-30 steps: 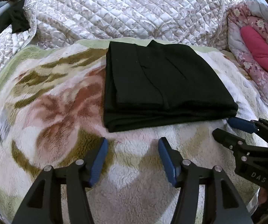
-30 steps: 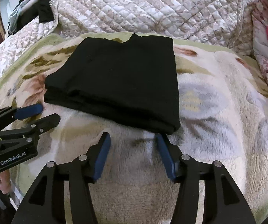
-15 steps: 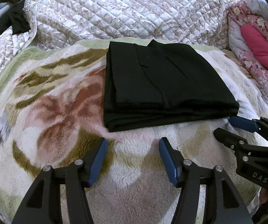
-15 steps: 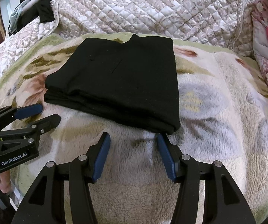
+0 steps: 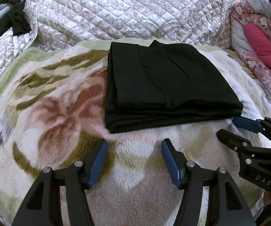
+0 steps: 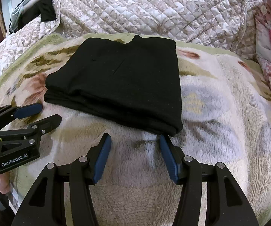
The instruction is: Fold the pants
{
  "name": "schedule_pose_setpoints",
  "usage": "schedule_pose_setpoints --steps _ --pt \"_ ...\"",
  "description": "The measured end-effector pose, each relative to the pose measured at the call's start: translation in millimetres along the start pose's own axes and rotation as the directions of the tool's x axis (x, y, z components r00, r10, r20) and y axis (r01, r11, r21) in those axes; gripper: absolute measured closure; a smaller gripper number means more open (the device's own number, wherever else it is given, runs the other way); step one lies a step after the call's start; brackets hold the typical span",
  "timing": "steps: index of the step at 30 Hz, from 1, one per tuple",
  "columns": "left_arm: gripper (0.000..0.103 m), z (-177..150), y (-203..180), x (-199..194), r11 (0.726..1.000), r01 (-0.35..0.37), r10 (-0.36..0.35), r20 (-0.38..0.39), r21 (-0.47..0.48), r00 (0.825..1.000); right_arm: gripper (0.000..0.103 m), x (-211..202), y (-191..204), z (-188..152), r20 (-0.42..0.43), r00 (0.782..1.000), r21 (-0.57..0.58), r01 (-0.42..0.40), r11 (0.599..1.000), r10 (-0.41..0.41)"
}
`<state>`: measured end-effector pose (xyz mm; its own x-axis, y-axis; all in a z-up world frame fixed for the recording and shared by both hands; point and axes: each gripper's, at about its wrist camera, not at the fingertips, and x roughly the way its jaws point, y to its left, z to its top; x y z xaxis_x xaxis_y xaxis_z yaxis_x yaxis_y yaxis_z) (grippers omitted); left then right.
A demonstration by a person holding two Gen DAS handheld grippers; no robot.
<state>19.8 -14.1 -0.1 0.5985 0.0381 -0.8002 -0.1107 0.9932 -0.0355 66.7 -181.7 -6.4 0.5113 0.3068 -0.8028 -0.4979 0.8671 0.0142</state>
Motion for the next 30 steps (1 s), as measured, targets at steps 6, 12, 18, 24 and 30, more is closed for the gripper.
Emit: schedule_pose_setpoints --steps 6,12,18,24,30 --pt "0.040 -0.2 -0.2 -0.2 1.000 0.001 -0.001 -0.001 -0.003 1.000 0.049 -0.3 0.5 -0.5 0.003 1.000 -0.002 0.003 1.000 -0.003" --pt "0.040 -0.3 -0.2 -0.3 1.000 0.000 0.000 0.000 -0.002 1.000 0.049 -0.7 0.6 -0.2 0.002 1.000 -0.006 0.004 1.000 -0.004" --pt "0.040 -0.5 -0.5 -0.4 1.000 0.000 0.000 0.000 -0.002 1.000 0.049 -0.6 0.9 -0.4 0.003 1.000 -0.005 0.005 1.000 -0.005" --pt "0.040 -0.7 -0.7 -0.2 1.000 0.000 0.000 0.000 -0.002 1.000 0.049 -0.6 0.7 0.0 0.003 1.000 -0.006 0.005 1.000 -0.005" --pt "0.040 -0.7 -0.6 -0.2 1.000 0.000 0.000 0.000 -0.001 1.000 0.049 -0.6 0.7 0.1 0.003 1.000 -0.006 0.006 1.000 -0.006"
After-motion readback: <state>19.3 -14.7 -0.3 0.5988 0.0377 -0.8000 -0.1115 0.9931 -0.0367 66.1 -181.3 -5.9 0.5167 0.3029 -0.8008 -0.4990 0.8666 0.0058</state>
